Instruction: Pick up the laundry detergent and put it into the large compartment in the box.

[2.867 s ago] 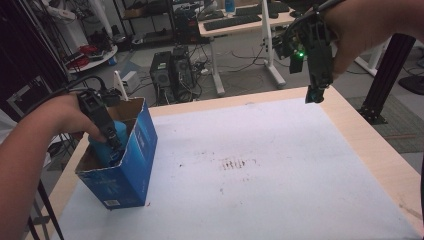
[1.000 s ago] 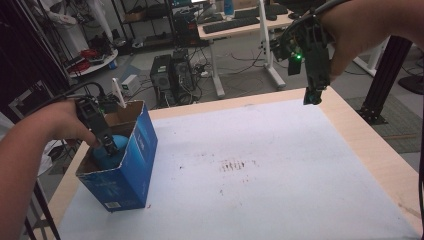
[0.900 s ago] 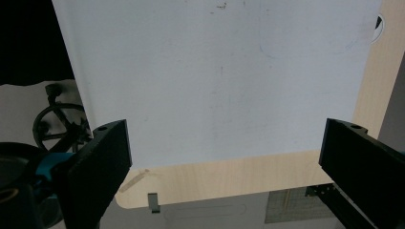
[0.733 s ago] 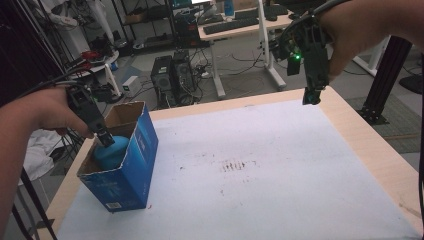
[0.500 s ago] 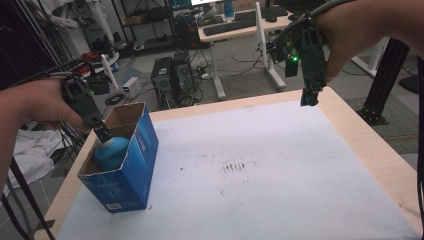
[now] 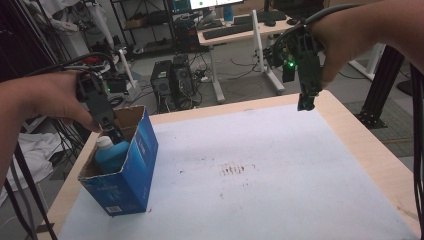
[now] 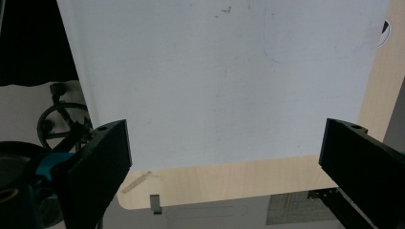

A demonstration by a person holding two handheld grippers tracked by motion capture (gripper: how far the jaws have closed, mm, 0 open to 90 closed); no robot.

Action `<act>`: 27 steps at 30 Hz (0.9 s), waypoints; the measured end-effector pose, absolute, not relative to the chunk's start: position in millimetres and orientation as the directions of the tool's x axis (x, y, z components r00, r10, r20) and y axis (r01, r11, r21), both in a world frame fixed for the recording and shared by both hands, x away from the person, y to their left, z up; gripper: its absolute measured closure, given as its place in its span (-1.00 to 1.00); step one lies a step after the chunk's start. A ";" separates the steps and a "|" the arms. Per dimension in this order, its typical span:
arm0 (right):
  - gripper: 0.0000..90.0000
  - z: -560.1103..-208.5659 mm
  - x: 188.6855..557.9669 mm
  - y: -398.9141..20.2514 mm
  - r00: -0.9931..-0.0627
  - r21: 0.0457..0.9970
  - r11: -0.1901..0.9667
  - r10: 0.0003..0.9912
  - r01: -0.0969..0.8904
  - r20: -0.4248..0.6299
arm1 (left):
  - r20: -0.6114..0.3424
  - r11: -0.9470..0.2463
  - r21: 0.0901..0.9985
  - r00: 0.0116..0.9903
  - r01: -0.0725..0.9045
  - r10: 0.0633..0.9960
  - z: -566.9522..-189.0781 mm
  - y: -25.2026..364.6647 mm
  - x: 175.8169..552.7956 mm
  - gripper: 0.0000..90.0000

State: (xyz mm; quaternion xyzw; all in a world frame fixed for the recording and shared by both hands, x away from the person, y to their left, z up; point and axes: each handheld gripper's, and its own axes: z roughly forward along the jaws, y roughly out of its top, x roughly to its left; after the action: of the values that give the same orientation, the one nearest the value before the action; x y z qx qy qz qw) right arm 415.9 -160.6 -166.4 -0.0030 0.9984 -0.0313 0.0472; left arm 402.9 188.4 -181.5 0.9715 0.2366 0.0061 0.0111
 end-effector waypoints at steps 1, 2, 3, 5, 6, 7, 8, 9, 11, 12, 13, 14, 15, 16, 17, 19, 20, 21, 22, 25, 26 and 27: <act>-0.94 -166.4 415.9 -160.6 -0.996 -0.063 0.998 -0.009 -0.003 -0.094 | 0.007 -0.888 0.024 0.888 0.460 0.460 -181.5 188.4 402.9 -0.83; -0.94 -166.5 416.0 -160.5 -0.996 -0.060 0.998 -0.009 -0.003 -0.093 | 0.000 -0.900 0.018 0.900 0.435 0.435 -182.2 181.1 401.5 -0.83; -0.94 -166.4 416.3 -160.5 -0.996 -0.059 0.998 -0.007 -0.002 -0.093 | -0.002 -0.905 0.017 0.906 0.424 0.424 -182.5 178.0 400.9 -0.83; -0.94 -166.5 416.7 -160.5 -0.995 -0.058 0.998 -0.007 -0.001 -0.095 | 0.003 -0.913 0.015 0.913 0.409 0.409 -182.9 169.6 399.1 -0.88; -0.94 -166.5 416.8 -160.6 -0.996 -0.057 0.998 -0.006 -0.001 -0.093 | 0.007 -0.919 0.015 0.919 0.393 0.393 -182.8 164.4 398.4 -0.90; -0.94 -166.4 417.2 -160.9 -0.996 -0.057 0.998 -0.008 -0.003 -0.092 | 0.000 -0.924 0.016 0.924 0.383 0.383 -183.4 160.5 398.0 -0.90; -0.94 -166.3 417.3 -161.0 -0.996 -0.056 0.998 -0.007 -0.002 -0.091 | -0.009 -0.929 0.014 0.929 0.370 0.370 -184.4 156.6 398.0 -0.90; -0.94 -166.3 417.8 -161.1 -0.996 -0.053 0.999 -0.007 -0.003 -0.091 | -0.012 -0.930 0.013 0.930 0.367 0.367 -185.9 152.5 397.5 -0.90; -0.94 -166.3 418.8 -161.1 -0.996 -0.052 0.999 -0.004 0.001 -0.092 | -0.013 -0.936 0.009 0.936 0.351 0.350 -188.8 145.6 398.1 -0.90; -0.94 -166.4 419.2 -161.1 -0.996 -0.052 0.999 -0.003 0.001 -0.092 | -0.018 -0.940 0.006 0.940 0.342 0.342 -190.8 141.7 398.3 -0.90; -0.94 -166.4 419.2 -161.1 -0.996 -0.052 0.999 -0.003 0.001 -0.092 | -0.018 -0.940 0.006 0.940 0.342 0.342 -190.8 141.7 398.3 -0.90; -0.94 -166.4 419.2 -160.7 -0.996 -0.053 0.999 0.003 0.008 -0.092 | -0.018 -0.940 0.006 0.940 0.342 0.342 -190.8 141.7 398.3 -0.90; -0.94 -166.6 420.1 -159.6 -0.996 -0.048 0.999 0.000 0.004 -0.094 | -0.025 -0.952 0.014 0.952 0.306 0.306 -200.3 126.9 399.9 -0.90; -0.94 -166.5 419.8 -159.0 -0.996 -0.048 0.999 0.002 0.007 -0.094 | -0.028 -0.955 0.015 0.954 0.297 0.297 -203.4 123.6 400.0 -0.90; -0.94 -166.7 419.8 -158.3 -0.996 -0.047 0.999 -0.001 0.004 -0.094 | -0.030 -0.958 0.016 0.957 0.288 0.287 -206.3 120.6 400.3 -0.90; -0.94 -167.0 419.2 -156.9 -0.996 -0.047 0.999 -0.001 0.004 -0.093 | -0.031 -0.961 0.020 0.961 0.276 0.275 -212.4 115.5 401.1 -0.90; -0.94 -167.2 418.6 -156.3 -0.996 -0.048 0.999 0.002 0.007 -0.094 | -0.034 -0.963 0.020 0.963 0.269 0.268 -215.7 113.1 401.5 -0.90; -0.94 -167.5 418.7 -155.6 -0.996 -0.050 0.999 -0.003 0.002 -0.094 | -0.035 -0.965 0.021 0.965 0.261 0.261 -218.9 110.7 402.1 -0.90; -0.94 -167.5 418.7 -155.6 -0.996 -0.050 0.999 -0.003 0.002 -0.094 | -0.035 -0.965 0.021 0.965 0.261 0.261 -218.9 110.7 402.1 -0.90; -0.94 -168.0 418.2 -153.8 -0.995 -0.048 0.999 0.003 0.008 -0.097 | -0.040 -0.971 0.027 0.970 0.239 0.238 -229.8 102.8 402.4 -0.90; -0.94 -167.9 418.2 -153.2 -0.995 -0.046 0.999 0.005 0.009 -0.095 | -0.044 -0.974 0.026 0.974 0.224 0.223 -234.7 99.2 402.9 -0.90; -0.94 -167.9 418.6 -152.6 -0.996 -0.043 0.999 -0.001 0.003 -0.094 | -0.039 -0.976 0.026 0.976 0.216 0.215 -238.7 96.2 403.1 -0.90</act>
State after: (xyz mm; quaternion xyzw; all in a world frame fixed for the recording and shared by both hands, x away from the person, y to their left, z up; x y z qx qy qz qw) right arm 418.6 -152.6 -167.9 0.0006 0.9987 -0.0217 0.0471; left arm 403.1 96.2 -238.7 0.9939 0.1082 -0.0178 0.0148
